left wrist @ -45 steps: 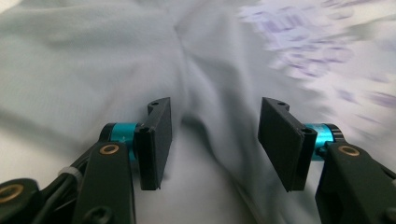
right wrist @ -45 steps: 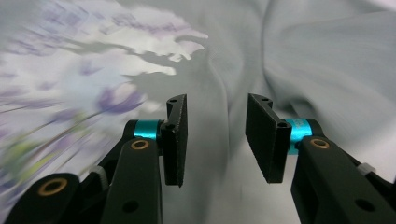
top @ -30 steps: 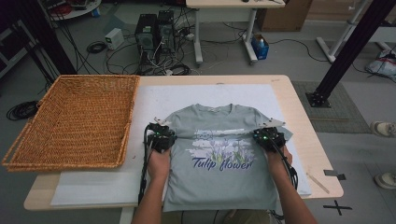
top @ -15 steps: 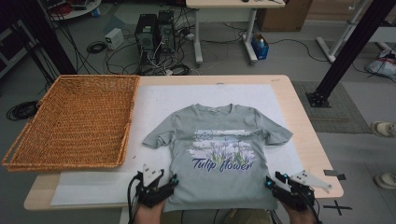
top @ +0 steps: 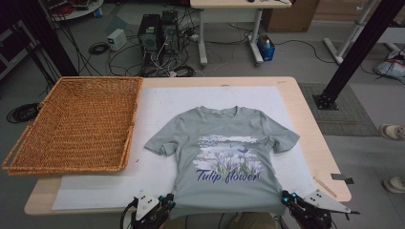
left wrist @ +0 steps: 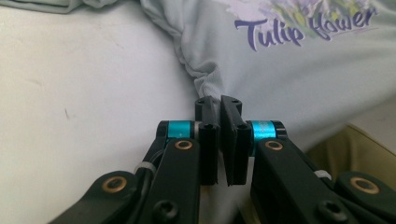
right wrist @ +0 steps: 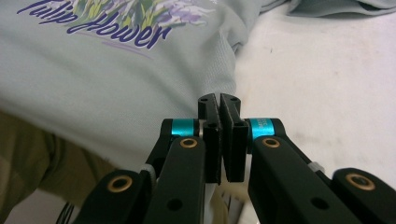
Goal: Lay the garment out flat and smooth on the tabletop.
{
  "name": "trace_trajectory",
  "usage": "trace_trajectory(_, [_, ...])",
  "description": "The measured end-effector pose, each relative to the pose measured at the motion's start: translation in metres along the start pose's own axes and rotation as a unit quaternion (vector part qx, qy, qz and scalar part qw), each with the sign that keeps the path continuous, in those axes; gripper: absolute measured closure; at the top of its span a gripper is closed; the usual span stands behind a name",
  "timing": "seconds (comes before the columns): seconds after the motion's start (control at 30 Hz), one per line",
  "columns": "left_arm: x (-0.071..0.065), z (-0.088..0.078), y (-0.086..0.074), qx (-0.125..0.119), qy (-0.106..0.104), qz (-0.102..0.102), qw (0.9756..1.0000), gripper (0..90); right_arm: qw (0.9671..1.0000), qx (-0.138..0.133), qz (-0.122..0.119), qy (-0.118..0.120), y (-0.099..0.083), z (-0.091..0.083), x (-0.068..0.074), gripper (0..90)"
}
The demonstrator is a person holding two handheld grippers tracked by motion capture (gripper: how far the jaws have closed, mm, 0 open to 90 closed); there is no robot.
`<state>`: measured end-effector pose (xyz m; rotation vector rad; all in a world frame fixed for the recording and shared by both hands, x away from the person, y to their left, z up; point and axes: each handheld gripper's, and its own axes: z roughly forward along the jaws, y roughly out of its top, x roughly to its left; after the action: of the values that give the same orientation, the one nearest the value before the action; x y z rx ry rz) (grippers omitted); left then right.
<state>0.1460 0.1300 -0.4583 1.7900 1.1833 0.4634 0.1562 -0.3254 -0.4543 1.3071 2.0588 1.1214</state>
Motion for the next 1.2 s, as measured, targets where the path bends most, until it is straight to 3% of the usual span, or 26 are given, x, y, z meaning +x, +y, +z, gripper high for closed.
trace_trajectory(0.07, [0.0,0.0,0.0,0.001,0.003,-0.003,1.0,84.3,1.0,0.004,-0.002,0.0,-0.001,-0.008,0.004,88.7])
trace_trajectory(0.1, [0.001,0.003,0.002,-0.001,0.011,-0.005,0.9999,78.6,1.0,0.006,0.003,0.003,0.0,-0.009,0.005,86.5])
trace_trajectory(0.17, [0.005,0.011,0.007,-0.005,0.022,-0.019,0.9996,58.6,1.0,0.004,0.004,-0.008,0.004,-0.005,0.005,72.2])
trace_trajectory(0.2, [0.005,0.011,0.007,-0.005,0.022,-0.019,0.9996,53.9,1.0,0.004,0.004,-0.008,0.004,-0.005,0.005,72.2])
trace_trajectory(0.23, [0.007,0.019,0.014,-0.011,0.026,-0.023,0.9994,52.5,0.9996,-0.004,0.027,-0.011,0.011,0.003,0.001,65.9])
trace_trajectory(0.27, [0.007,0.019,0.014,-0.011,0.026,-0.023,0.9994,52.5,0.9996,-0.004,0.027,-0.011,0.011,0.003,0.001,65.9])
trace_trajectory(0.33, [0.011,0.043,0.027,0.01,0.033,-0.025,0.9991,52.5,0.9991,0.023,0.027,-0.022,0.021,0.026,-0.002,66.3])
trace_trajectory(0.4, [0.009,0.05,0.028,0.01,0.046,-0.016,0.9988,54.9,0.9989,0.029,0.026,-0.026,0.02,0.036,-0.001,76.7])
trace_trajectory(0.43, [0.007,0.051,0.027,0.01,0.059,-0.005,0.9982,66.5,0.9991,0.027,0.023,-0.021,0.019,0.036,0.0,86.1])
trace_trajectory(0.47, [0.006,0.05,0.026,0.008,0.046,-0.002,0.9989,75.3,0.9991,0.028,0.019,-0.024,0.018,0.034,0.002,87.8])
trace_trajectory(0.5, [0.003,0.049,0.025,0.009,0.05,0.007,0.9987,84.3,0.9993,0.028,0.006,-0.025,0.017,0.032,0.004,88.3])
trace_trajectory(0.53, [0.001,0.048,0.024,0.01,0.051,0.014,0.9986,85.2,0.9993,0.031,0.005,-0.023,0.016,0.029,0.006,88.3])
trace_trajectory(0.6, [0.002,0.046,0.027,0.013,0.037,0.001,0.9992,85.6,0.9992,0.035,0.011,-0.016,0.015,0.025,0.005,88.0])
trace_trajectory(0.63, [0.004,0.045,0.031,0.007,0.036,0.001,0.9993,85.4,0.9993,0.034,0.011,-0.015,0.017,0.024,0.003,83.8])
trace_trajectory(0.67, [0.007,0.045,0.038,-0.001,0.035,-0.001,0.9994,83.9,0.9995,0.024,0.015,-0.018,0.021,0.024,0.001,71.2])
trace_trajectory(0.77, [0.024,0.057,0.073,-0.007,0.044,-0.008,0.999,55.9,0.9993,-0.013,0.027,-0.023,0.048,0.028,-0.015,63.2])
trace_trajectory(0.8, [0.024,0.057,0.073,-0.007,0.044,-0.008,0.999,50.8,0.9993,-0.013,0.027,-0.023,0.048,0.028,-0.015,63.2])
trace_trajectory(0.83, [0.037,0.071,0.099,-0.004,0.043,-0.003,0.9991,47.3,0.999,-0.028,0.012,-0.033,0.075,0.04,-0.028,60.9])
trace_trajectory(0.87, [0.047,0.084,0.117,-0.003,0.05,0.004,0.9987,45.5,0.999,-0.029,0.009,-0.034,0.086,0.047,-0.034,58.9])
trace_trajectory(0.97, [0.072,0.122,0.155,-0.008,0.06,0.025,0.9978,39.3,0.9991,-0.028,0.011,-0.029,0.128,0.089,-0.061,55.3])
trace_trajectory(1.0, [0.072,0.122,0.155,-0.008,0.06,0.025,0.9978,39.0,0.9991,-0.028,0.011,-0.029,0.128,0.089,-0.061,55.3])
trace_trajectory(1.03, [0.088,0.148,0.173,-0.007,0.066,0.045,0.9968,39.0,0.999,-0.028,0.013,-0.032,0.148,0.117,-0.075,54.6])
trace_trajectory(1.1, [0.102,0.171,0.187,0.009,0.065,0.053,0.9964,39.0,0.9991,-0.01,0.014,-0.038,0.165,0.142,-0.086,54.4])
trace_trajectory(1.2, [0.121,0.2,0.199,0.033,0.07,0.042,0.9962,39.0,0.999,0.004,0.016,-0.041,0.185,0.175,-0.1,54.4])
